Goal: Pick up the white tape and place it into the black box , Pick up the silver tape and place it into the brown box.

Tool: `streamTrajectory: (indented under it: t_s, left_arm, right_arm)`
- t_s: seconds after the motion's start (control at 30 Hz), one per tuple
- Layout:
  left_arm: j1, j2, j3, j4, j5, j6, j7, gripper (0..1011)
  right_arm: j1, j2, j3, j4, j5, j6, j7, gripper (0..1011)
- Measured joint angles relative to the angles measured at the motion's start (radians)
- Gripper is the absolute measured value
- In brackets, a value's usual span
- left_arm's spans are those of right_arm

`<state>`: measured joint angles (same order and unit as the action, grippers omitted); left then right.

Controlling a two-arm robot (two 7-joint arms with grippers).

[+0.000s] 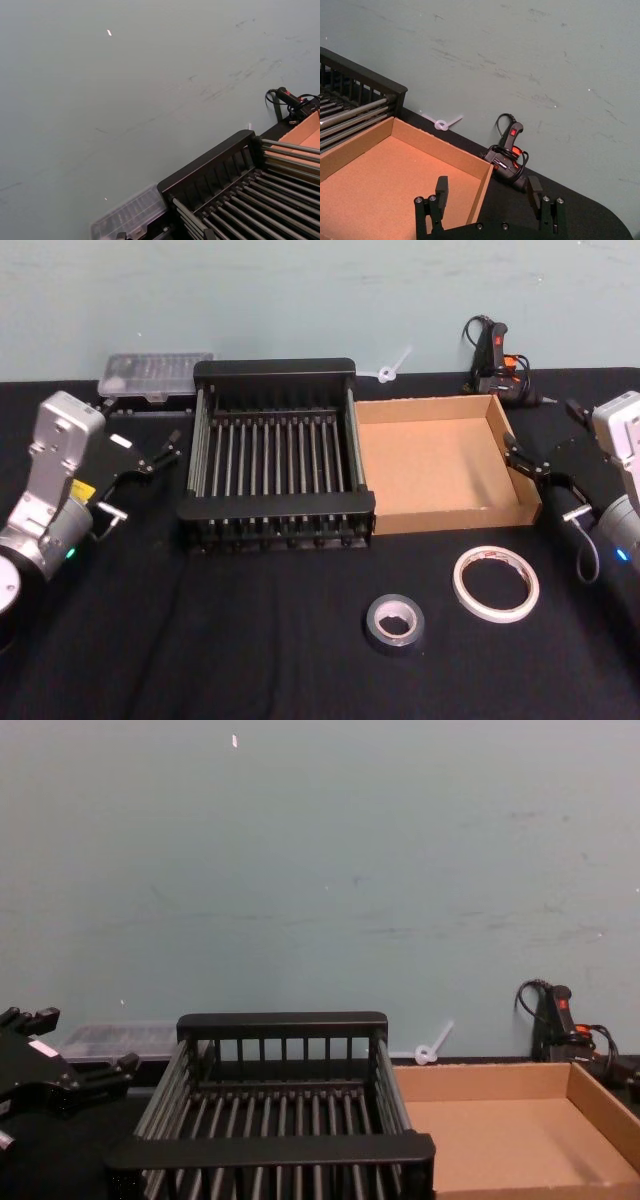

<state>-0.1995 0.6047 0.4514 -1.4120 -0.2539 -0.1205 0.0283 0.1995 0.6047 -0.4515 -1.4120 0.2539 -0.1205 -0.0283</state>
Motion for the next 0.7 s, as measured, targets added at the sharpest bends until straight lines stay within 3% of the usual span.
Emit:
streamTrajectory:
  t_s: [0.7]
  left_arm:
    - [0.000,0.000,0.000,0.000,0.000,0.000,0.000,1001]
  right_arm:
    - [0.000,0.000,0.000,0.000,0.000,0.000,0.000,1002]
